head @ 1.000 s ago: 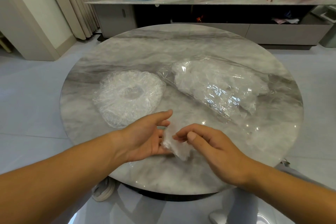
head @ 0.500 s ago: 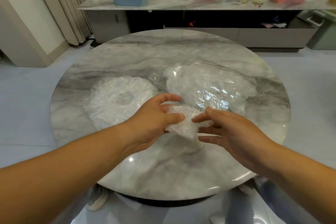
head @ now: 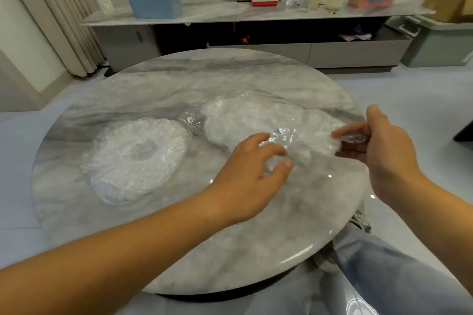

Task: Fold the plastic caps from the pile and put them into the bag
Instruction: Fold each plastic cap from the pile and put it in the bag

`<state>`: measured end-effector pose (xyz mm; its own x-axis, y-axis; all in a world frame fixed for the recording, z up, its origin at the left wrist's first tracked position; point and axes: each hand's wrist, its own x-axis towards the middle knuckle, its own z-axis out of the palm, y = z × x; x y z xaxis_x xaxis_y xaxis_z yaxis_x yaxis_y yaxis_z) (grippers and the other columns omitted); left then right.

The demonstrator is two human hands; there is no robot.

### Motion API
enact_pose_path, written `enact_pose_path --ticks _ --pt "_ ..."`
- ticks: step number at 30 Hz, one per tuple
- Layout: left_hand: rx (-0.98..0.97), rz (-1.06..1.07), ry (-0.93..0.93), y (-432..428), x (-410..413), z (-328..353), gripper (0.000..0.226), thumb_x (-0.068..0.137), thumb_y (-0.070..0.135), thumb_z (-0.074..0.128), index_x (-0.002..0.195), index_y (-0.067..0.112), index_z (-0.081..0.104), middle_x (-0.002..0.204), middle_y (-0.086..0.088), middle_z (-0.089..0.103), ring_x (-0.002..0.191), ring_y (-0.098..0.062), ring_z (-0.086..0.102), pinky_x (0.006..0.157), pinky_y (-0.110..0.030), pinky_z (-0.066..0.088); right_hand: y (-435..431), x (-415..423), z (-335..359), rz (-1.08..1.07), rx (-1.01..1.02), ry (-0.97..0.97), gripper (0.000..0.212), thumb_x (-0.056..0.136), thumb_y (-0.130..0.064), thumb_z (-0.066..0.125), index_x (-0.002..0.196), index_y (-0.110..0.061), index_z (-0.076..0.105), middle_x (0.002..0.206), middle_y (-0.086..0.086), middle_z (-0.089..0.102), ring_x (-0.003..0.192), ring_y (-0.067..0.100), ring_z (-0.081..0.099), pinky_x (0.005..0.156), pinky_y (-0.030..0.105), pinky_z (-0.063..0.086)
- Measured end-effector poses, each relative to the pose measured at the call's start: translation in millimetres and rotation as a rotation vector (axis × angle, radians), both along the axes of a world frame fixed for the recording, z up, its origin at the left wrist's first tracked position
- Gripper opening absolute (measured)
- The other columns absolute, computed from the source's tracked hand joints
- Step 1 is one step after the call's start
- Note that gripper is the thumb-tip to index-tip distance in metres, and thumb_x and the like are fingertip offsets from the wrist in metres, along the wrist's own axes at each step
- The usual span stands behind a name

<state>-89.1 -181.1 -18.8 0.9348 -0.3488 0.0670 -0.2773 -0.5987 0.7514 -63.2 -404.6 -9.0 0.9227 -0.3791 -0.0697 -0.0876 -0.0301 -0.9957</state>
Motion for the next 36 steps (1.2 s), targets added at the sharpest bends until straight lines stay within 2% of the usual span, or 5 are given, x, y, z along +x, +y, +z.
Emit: enact_pose_path --ticks 4,11,24,31,36 --pt "0.369 -0.200 -0.067 -22.3 0.7 -13.1 0.056 0.103 0.058 0.031 0.153 0.033 0.036 0.165 0.004 -0.025 0.148 -0.007 -0.031 0.123 -0.036 -0.009 -16.2 9.3 -13.7 -0.051 -0.054 0.125 0.071 0.107 -0.049 0.030 0.074 -0.003 0.073 0.086 0.020 0.074 0.065 0.027 0.069 0.073 0.041 0.060" --pt "0.679 -0.098 -0.145 -30.0 17.6 -27.9 0.082 0.100 0.066 0.015 0.160 0.014 -0.004 0.161 -0.005 -0.034 0.149 -0.018 -0.032 0.125 -0.046 -0.004 -8.3 11.3 -16.3 0.065 -0.016 0.247 0.071 0.108 -0.052 0.027 0.090 0.000 0.072 0.094 0.018 0.072 0.073 0.032 0.076 0.073 0.040 0.061" --pt "0.337 -0.150 -0.043 11.5 -1.2 -26.8 0.087 0.093 0.072 0.021 0.157 0.027 -0.019 0.161 0.017 -0.031 0.145 0.005 -0.029 0.126 -0.043 0.003 43.4 1.1 -18.8 0.410 0.346 0.259 0.088 0.097 -0.070 0.030 0.116 0.006 0.069 0.119 0.020 0.071 0.106 0.032 0.073 0.090 0.047 0.059" --pt "0.315 -0.233 -0.009 27.1 -12.2 -24.1 0.087 0.094 0.072 0.022 0.157 0.029 -0.019 0.158 0.024 -0.033 0.141 0.011 -0.031 0.126 -0.048 -0.002 56.2 19.0 -30.7 0.510 0.617 0.263 0.104 0.088 -0.085 0.029 0.142 0.000 0.052 0.147 0.014 0.053 0.131 0.029 0.058 0.110 0.050 0.046" --pt "0.181 -0.267 0.000 34.8 -14.0 -27.9 0.085 0.096 0.070 0.026 0.158 0.030 -0.016 0.160 0.026 -0.027 0.145 0.009 -0.023 0.126 -0.048 0.003 76.6 30.0 -26.8 0.459 0.697 0.230 0.103 0.083 -0.088 0.037 0.120 0.003 0.068 0.120 0.013 0.070 0.128 0.034 0.059 0.114 0.048 0.041"
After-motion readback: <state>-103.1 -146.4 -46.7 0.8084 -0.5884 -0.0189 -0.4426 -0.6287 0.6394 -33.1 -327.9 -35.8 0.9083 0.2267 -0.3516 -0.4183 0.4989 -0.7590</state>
